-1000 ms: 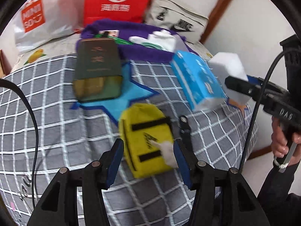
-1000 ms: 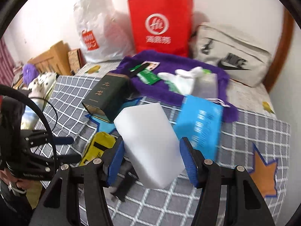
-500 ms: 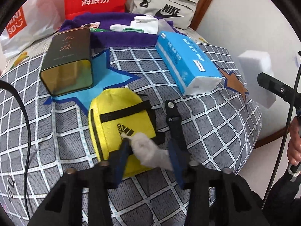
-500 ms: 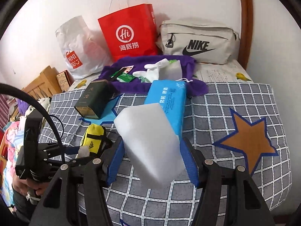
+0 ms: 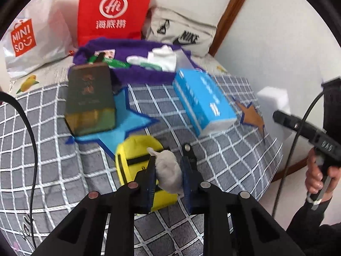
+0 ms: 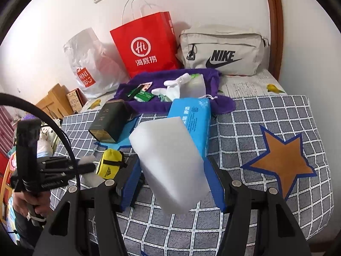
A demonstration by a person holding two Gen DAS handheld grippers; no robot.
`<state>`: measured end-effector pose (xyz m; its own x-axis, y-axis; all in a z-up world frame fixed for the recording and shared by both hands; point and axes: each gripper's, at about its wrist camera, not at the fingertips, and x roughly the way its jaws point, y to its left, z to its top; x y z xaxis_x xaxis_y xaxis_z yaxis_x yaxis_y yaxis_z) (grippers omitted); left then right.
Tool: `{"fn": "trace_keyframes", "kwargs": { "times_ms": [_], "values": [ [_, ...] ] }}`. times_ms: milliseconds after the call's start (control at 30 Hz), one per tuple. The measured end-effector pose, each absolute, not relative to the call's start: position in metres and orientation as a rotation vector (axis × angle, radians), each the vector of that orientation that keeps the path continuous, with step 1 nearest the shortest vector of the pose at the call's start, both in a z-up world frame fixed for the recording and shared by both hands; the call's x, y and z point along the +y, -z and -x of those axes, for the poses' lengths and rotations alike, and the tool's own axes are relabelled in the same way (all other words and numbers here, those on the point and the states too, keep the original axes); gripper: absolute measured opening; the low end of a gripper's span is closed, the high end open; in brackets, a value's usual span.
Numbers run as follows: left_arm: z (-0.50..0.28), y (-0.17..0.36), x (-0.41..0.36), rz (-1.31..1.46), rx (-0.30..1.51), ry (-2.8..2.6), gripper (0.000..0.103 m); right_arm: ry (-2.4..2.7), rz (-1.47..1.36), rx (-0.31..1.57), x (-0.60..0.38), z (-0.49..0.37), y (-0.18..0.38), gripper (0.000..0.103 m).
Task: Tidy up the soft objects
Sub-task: 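Carry the white sponge toward the purple towel while the left carries the fluffy cloth there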
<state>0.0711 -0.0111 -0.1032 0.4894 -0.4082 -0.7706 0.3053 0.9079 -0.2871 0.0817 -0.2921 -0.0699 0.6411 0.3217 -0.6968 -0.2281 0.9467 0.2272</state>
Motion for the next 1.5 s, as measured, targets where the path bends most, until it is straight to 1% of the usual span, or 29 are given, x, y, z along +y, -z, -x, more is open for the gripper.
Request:
{"fn": "trace_keyframes", "kwargs": {
  "times_ms": [200, 567, 867, 1200, 1500],
  "values": [
    [-0.087, 0.08, 0.01, 0.173, 0.925, 0.43, 0.021, -0.302, -0.119, 0.811, -0.292, -0.092, 0.063, 0.06],
    [-0.122, 0.058, 0.037, 0.217, 0.883, 0.396, 0.021, -0.312, -0.106, 0.822, -0.286, -0.126, 0.057, 0.06],
    [-0.158, 0.048, 0.056, 0.259, 0.84, 0.346, 0.021, -0.357, -0.144, 0.846, -0.276, -0.168, 0.057, 0.06],
    [-0.217, 0.042, 0.066, 0.248, 0.83, 0.304, 0.021, -0.379, -0.082, 0.823, -0.25, -0.227, 0.045, 0.06],
    [-0.273, 0.052, 0.065, 0.28, 0.85, 0.294, 0.021, -0.424, -0.095, 0.879, -0.222, -0.289, 0.054, 0.06]
  ]
}}
